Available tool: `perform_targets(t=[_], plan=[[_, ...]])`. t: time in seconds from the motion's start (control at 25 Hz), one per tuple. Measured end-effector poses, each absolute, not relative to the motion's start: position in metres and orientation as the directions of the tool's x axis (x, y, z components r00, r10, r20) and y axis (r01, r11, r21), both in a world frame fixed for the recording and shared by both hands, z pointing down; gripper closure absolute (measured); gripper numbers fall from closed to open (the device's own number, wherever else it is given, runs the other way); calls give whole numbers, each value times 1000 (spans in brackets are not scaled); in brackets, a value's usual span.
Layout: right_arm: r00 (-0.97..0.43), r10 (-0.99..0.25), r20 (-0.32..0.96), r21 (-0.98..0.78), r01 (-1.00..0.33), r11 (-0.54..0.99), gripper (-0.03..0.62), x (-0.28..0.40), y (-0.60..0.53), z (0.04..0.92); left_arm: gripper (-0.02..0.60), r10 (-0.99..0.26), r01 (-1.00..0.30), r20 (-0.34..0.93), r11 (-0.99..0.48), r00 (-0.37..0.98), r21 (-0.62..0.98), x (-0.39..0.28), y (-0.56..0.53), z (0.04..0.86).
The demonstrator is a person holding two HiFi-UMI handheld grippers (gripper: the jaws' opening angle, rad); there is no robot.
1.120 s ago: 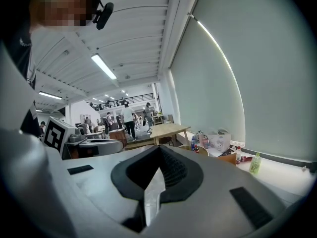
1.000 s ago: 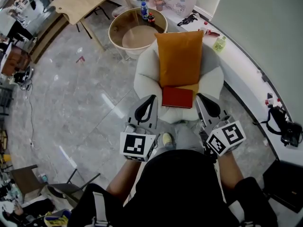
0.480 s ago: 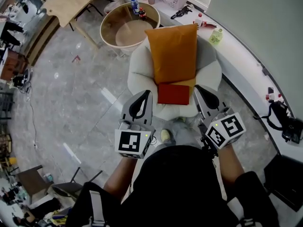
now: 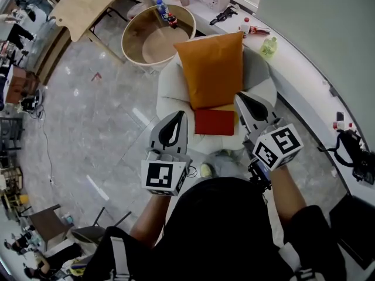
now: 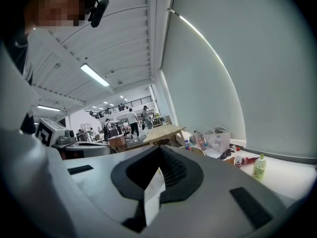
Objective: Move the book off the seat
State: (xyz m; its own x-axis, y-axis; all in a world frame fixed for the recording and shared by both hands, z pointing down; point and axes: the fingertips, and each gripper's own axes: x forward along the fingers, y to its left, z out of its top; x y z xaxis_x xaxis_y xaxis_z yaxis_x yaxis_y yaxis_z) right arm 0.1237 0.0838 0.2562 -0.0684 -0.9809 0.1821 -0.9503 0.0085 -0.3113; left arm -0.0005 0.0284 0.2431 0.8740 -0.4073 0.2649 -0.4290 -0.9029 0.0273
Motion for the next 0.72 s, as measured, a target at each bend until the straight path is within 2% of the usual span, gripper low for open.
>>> perform_targets(t=[0.32, 0.72], plan=[[-135, -953, 272, -367, -930, 27, 586, 162, 61, 313, 577, -412, -444, 359, -896, 837, 8, 34, 12, 276], [-168, -917, 361, -435, -900, -6, 586, 187, 64, 389, 577, -411, -487, 501, -873, 762, 24, 39, -5, 338]])
